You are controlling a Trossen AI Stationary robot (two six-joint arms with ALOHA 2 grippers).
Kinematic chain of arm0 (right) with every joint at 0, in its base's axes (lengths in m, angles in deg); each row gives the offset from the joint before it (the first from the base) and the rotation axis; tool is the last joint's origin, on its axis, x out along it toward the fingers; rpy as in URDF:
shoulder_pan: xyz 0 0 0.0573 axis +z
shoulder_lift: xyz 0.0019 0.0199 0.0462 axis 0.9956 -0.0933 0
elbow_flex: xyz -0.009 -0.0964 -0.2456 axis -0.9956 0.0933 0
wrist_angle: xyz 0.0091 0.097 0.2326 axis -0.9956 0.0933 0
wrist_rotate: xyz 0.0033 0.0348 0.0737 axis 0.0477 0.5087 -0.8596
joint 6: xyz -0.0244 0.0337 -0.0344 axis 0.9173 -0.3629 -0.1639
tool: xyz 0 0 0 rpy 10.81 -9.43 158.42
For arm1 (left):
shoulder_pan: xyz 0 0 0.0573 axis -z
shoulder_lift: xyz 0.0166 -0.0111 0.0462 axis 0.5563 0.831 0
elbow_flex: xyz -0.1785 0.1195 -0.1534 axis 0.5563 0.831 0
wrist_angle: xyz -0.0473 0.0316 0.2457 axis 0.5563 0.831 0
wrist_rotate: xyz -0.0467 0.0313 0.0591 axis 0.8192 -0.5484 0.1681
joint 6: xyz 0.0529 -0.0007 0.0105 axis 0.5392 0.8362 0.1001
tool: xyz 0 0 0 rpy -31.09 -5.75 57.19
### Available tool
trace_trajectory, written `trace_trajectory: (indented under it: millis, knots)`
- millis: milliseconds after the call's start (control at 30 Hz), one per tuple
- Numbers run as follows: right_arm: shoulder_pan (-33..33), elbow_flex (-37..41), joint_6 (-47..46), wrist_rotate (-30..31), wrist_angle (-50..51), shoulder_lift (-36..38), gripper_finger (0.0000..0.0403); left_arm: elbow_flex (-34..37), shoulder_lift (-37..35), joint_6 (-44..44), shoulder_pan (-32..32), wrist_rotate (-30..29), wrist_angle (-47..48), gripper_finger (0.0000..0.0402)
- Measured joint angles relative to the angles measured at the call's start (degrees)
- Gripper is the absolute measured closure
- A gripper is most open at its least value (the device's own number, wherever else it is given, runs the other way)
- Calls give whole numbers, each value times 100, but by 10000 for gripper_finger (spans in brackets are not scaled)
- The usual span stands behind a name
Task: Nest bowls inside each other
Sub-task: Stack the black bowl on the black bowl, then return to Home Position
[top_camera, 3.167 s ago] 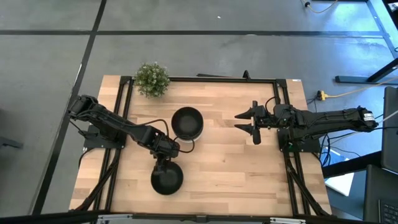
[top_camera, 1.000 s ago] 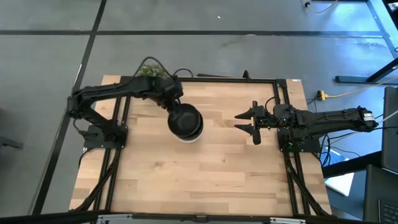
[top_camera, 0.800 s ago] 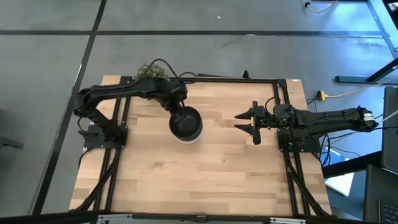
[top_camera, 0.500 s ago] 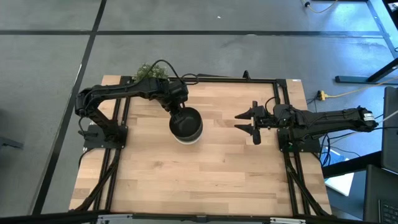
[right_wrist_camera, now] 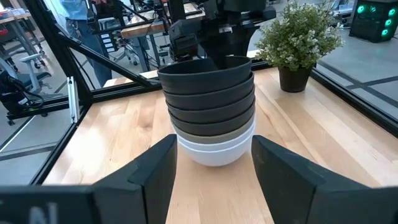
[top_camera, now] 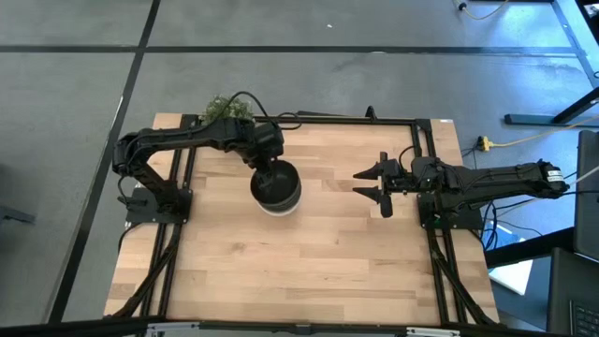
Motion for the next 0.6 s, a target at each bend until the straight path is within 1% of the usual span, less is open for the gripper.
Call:
trace_trajectory:
  millis: [133, 467, 600]
  knots:
    - [-1, 0, 1, 2, 0, 0, 194, -4, 2, 110, 70, -82, -230, 226]
    - [-2, 0, 2, 2, 0, 0, 194, -883, -51, 314, 57, -135, -270, 227]
    - [0, 0, 0, 2, 3, 0, 194, -1063, -77, 443, 32, -247, -86, 227]
